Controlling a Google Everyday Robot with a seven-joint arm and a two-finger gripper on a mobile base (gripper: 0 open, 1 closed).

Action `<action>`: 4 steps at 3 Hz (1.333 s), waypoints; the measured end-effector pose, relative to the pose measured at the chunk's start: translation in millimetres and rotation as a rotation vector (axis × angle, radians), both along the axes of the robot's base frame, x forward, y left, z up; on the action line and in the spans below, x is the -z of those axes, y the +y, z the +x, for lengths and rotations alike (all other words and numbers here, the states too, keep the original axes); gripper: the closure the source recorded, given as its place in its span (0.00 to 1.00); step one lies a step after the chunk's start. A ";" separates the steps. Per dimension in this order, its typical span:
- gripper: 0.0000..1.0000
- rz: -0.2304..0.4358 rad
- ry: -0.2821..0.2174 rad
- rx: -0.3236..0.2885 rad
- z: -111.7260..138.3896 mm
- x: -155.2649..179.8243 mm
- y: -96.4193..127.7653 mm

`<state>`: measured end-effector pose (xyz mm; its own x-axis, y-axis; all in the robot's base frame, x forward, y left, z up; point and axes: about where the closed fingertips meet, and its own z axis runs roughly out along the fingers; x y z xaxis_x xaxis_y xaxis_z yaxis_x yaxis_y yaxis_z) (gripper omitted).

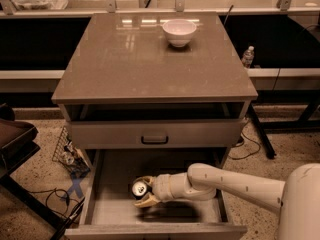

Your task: Pick pepsi can from middle drawer and place on counter

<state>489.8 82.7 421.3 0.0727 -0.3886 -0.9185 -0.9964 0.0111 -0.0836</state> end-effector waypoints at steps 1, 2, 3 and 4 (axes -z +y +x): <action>0.88 0.001 0.001 -0.003 -0.9 0.1 1.8; 1.00 0.003 0.002 -0.006 -1.7 0.2 3.4; 1.00 0.019 -0.011 0.007 1.5 -33.6 0.3; 1.00 0.076 -0.007 0.024 6.4 -94.5 -10.6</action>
Offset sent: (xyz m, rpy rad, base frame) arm -0.0008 0.0017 -0.0001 0.0014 0.0011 0.0030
